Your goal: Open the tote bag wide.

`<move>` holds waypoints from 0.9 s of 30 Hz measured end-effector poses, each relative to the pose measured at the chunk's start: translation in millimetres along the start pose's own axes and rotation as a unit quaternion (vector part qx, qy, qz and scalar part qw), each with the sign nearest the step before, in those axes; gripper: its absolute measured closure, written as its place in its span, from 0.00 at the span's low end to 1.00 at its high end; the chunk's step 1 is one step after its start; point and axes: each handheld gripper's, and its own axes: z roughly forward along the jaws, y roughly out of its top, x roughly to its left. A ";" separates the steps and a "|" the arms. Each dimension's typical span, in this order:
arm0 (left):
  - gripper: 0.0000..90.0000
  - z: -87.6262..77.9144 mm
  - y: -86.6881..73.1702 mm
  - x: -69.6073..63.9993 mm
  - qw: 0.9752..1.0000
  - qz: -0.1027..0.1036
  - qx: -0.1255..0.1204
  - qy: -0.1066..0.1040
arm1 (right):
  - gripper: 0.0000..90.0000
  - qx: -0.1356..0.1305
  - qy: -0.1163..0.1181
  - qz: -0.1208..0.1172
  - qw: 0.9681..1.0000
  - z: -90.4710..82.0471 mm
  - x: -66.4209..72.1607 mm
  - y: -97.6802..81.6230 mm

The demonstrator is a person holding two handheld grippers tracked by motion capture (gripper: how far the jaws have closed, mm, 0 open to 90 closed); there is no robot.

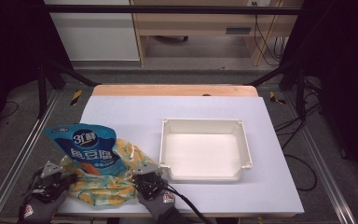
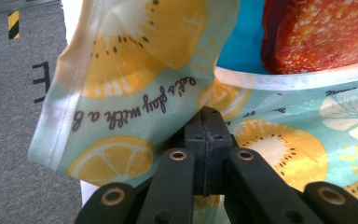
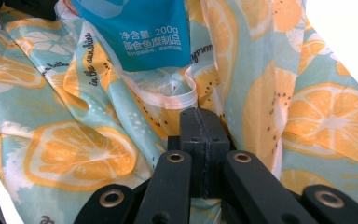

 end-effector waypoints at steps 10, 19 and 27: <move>0.92 -4.8 0.3 -1.4 1.000 -0.001 -0.018 -0.010 | 0.95 -0.015 0.009 -0.003 1.000 -2.5 -1.5 -0.4; 0.73 -27.7 3.2 -9.1 0.995 0.008 -0.090 -0.031 | 0.82 -0.063 0.029 -0.011 0.998 -18.9 -1.7 10.1; 0.63 -45.9 7.9 -13.2 0.991 0.007 -0.128 -0.035 | 0.74 -0.102 0.040 -0.016 0.994 -35.7 -3.1 21.0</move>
